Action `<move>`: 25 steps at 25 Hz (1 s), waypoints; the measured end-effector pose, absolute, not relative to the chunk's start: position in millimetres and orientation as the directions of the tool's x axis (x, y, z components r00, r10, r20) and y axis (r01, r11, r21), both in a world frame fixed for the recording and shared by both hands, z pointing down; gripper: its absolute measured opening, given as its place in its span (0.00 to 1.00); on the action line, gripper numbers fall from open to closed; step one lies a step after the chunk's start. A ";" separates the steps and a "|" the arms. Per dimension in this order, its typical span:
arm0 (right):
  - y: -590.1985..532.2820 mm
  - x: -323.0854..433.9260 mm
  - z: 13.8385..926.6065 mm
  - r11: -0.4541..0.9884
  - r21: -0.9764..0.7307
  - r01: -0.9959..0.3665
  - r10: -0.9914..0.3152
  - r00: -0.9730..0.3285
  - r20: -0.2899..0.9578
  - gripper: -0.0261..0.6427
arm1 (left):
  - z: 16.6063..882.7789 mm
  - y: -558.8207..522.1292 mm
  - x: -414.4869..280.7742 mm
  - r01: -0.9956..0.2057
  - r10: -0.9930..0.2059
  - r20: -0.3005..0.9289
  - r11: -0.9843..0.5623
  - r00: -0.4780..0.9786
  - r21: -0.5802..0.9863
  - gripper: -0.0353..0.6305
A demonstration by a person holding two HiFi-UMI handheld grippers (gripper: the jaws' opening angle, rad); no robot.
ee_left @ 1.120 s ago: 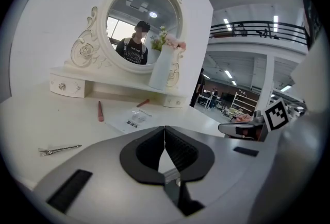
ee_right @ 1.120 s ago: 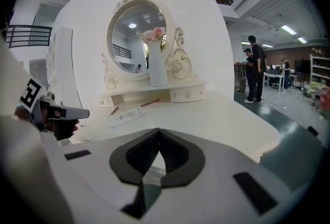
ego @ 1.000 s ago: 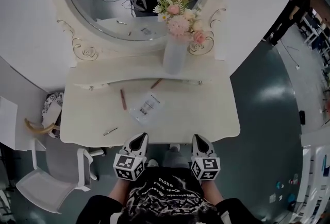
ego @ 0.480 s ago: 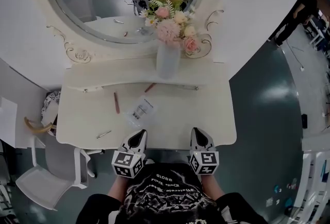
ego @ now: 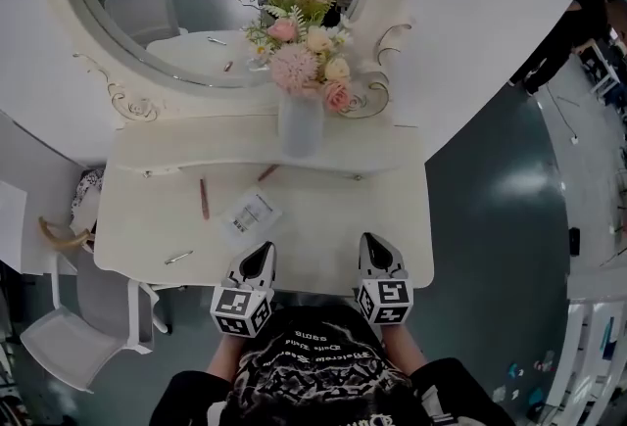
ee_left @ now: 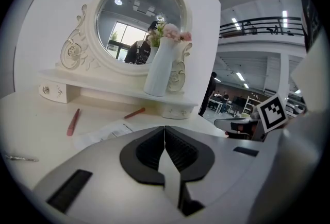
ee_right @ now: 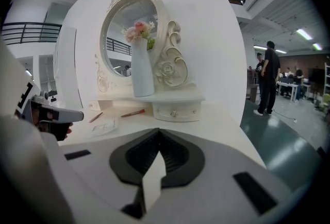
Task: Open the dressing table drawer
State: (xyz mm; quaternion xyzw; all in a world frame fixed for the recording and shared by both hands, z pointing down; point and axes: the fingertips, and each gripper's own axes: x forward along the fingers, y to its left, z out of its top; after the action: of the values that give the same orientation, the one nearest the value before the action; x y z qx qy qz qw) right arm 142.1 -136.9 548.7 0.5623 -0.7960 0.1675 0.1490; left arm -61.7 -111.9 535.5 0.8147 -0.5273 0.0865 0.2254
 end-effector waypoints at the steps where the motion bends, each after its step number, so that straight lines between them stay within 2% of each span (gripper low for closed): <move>1: -139.2 144.5 548.8 0.315 -0.098 -0.944 -0.843 -0.326 0.427 0.06 | 535.8 -112.9 -59.2 -0.900 -0.823 0.377 -0.335 0.424 0.279 0.08; 10: -160.1 156.3 550.7 0.291 -0.092 -0.952 -0.842 -0.301 0.448 0.06 | 536.3 -120.6 -55.7 -0.910 -0.837 0.378 -0.301 0.396 0.286 0.08; 25: -202.2 148.2 555.8 0.238 -0.074 -0.968 -0.843 -0.244 0.480 0.06 | 538.7 -137.1 -95.5 -0.922 -0.825 0.425 -0.281 0.373 0.265 0.08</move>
State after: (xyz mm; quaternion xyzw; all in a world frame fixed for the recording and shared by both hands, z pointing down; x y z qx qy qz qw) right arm 148.2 -202.2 555.8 0.5900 -0.7674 0.1814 0.1732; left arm -95.5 -137.1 538.7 0.7938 -0.5503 0.1025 0.2379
